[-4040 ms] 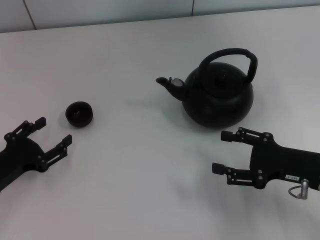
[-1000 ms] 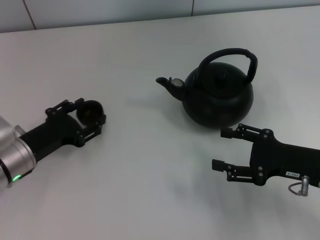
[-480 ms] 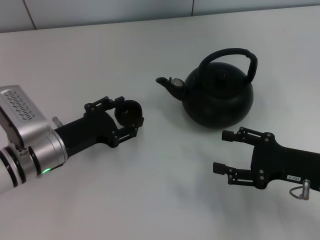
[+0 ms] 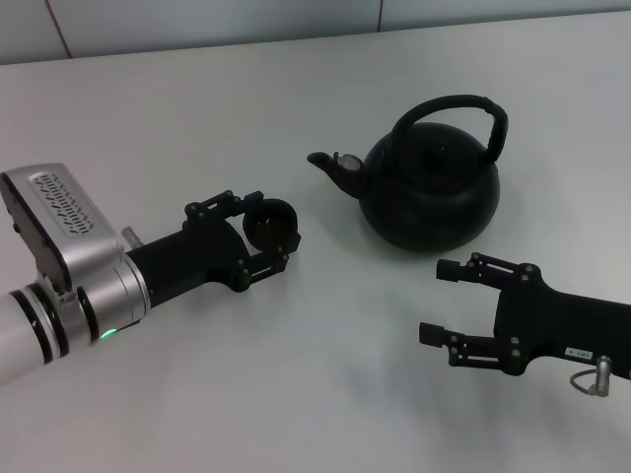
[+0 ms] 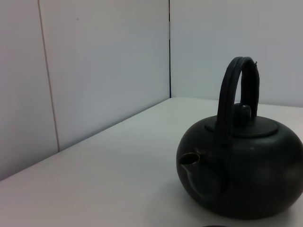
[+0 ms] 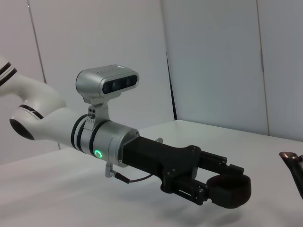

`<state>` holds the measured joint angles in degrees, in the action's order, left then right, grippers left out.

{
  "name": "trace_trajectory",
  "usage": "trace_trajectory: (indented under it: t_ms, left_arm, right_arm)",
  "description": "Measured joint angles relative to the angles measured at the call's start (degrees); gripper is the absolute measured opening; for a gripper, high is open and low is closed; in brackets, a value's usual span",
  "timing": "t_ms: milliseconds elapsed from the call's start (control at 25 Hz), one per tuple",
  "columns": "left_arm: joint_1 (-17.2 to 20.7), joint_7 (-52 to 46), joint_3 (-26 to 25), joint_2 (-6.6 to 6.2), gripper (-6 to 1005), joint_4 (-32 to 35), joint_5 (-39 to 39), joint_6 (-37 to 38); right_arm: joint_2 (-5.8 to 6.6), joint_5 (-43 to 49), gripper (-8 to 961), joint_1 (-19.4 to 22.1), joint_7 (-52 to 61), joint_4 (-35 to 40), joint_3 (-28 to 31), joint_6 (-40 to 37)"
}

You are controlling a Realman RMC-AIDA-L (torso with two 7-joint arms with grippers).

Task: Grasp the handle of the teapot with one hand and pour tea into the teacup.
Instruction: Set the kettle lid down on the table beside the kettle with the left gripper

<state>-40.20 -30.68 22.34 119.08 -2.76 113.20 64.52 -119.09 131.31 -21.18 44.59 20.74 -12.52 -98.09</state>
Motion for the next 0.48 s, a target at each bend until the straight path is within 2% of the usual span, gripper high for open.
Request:
trace_trajectory:
  t_ms: [480]
  left_arm:
    - [0.6,9.4,-2.7,0.08,734,-4.6,-0.3,-4.4]
  right_arm:
    - [0.0,0.0,808,0.0,0.0,-0.1,-0.1,0.0]
